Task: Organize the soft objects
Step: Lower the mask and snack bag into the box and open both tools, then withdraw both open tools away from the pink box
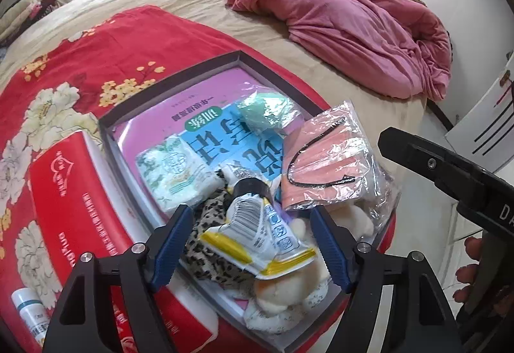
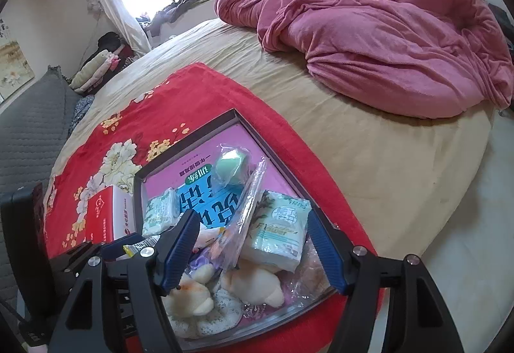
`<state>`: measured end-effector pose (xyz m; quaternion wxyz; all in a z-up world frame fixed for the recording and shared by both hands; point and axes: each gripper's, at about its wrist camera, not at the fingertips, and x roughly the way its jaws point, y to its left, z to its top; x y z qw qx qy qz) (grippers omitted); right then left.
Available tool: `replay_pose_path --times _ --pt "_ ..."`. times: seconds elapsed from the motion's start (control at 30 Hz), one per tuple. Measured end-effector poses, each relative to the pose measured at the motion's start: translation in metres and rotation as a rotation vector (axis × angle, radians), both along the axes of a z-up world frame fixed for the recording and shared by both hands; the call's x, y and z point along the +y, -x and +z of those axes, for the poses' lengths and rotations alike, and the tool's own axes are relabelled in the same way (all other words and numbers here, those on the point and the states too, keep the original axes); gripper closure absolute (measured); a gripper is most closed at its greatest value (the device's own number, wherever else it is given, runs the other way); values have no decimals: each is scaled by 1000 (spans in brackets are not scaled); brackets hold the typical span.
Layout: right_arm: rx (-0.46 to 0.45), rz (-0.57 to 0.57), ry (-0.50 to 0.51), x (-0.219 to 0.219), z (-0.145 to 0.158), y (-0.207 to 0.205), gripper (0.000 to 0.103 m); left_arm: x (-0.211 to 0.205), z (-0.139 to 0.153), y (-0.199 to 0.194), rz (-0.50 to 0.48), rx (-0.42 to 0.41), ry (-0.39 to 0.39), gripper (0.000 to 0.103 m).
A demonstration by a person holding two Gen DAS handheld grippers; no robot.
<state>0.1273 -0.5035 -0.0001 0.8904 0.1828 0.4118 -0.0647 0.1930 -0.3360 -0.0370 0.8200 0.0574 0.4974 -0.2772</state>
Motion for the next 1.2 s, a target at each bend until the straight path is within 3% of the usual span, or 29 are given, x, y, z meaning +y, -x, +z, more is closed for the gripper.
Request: replay_pose_path --times 0.53,1.07,1.2 --pt "40 -10 69 13 0 0 33 32 20 5 65 -51 20 24" --pt "33 -21 148 34 20 11 29 69 51 19 129 -102 49 23" --pt "31 -23 178 44 26 17 20 85 59 25 150 -112 54 23"
